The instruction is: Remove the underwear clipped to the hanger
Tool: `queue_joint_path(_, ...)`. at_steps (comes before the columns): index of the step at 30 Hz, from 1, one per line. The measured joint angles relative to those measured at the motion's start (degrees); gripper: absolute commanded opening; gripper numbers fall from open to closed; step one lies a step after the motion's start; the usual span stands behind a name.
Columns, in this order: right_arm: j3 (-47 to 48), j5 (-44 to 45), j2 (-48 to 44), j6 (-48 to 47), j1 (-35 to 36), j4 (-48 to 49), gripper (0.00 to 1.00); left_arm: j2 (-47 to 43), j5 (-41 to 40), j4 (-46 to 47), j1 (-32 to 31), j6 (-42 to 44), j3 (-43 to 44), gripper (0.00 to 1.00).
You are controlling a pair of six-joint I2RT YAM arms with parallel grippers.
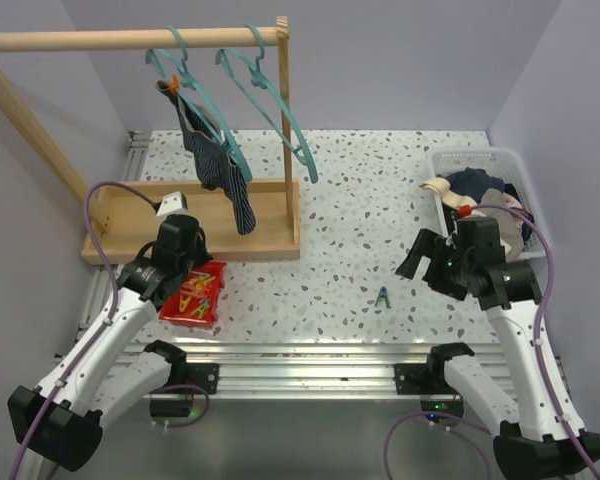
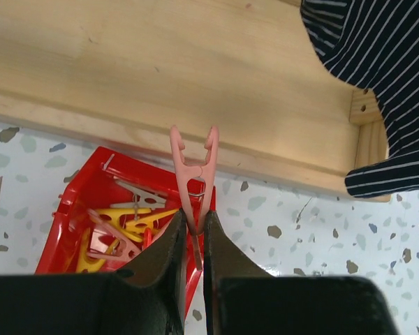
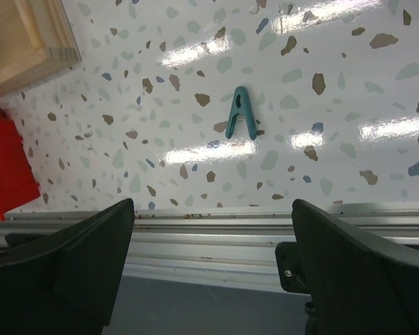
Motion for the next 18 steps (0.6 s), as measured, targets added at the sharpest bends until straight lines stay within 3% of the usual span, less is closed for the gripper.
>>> queue_joint_path(9,-1.25,-0.15,0.55,-0.17,0.0,0.61,0.98,1.2,3.19,-4.72,1.73,-0.46,-2.27,0.0)
queue_joint_path(15,-2.8,-0.17,2.19,-0.5,0.0,0.55,0.98,4.92,6.01,-6.91,3.13,-0.96,-2.27,0.31)
queue_joint_path(17,-3.1,-0.13,3.26,-0.83,0.0,0.57,0.98,5.01,6.6,-8.31,3.13,-1.6,-2.27,0.51)
queue_joint_path(18,-3.28,-0.13,3.65,-0.94,0.0,0.55,0.98,4.72,6.73,-8.98,3.13,-1.92,-2.25,0.67)
